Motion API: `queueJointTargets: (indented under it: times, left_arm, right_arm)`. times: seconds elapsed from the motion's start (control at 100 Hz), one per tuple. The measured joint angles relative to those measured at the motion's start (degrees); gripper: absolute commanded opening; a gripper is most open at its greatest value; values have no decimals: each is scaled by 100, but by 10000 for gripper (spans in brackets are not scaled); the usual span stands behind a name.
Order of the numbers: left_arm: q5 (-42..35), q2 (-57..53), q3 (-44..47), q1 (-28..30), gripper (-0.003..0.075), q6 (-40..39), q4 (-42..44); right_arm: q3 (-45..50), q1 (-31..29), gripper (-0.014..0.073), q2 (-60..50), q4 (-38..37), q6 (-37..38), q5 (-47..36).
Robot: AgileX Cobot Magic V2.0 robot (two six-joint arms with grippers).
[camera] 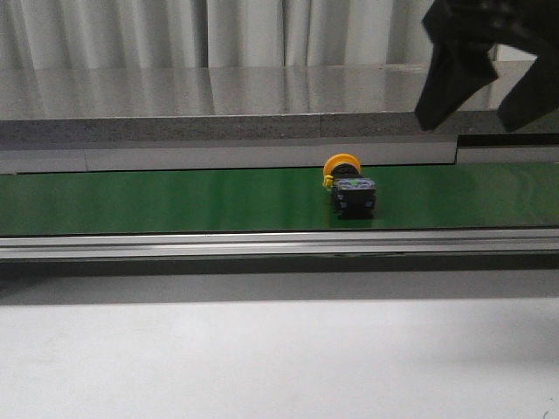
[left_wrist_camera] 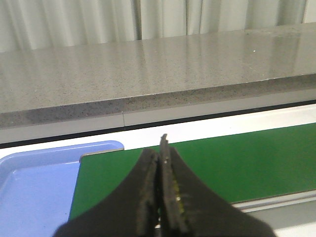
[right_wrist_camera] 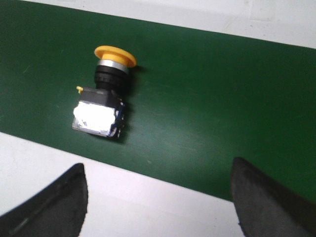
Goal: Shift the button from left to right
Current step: 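Lower the right gripper onto the button on the belt and grasp it, then lift the button with the right gripper and carry it over the green mat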
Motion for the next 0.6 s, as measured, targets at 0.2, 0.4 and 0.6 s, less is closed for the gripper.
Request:
queueJointTargets:
  times: [0.2, 0.4, 0.6]
  left_arm:
    - [0, 0, 0, 0, -19, 0, 0]
    - [0, 0, 0, 0, -19, 0, 0]
    - [0, 0, 0, 0, -19, 0, 0]
  right_arm:
    - [-462, 251, 595, 763, 0, 0, -129]
    - [-814, 345, 595, 1314, -59, 0, -229]
    - [-929, 345, 588, 1806, -378, 0, -245]
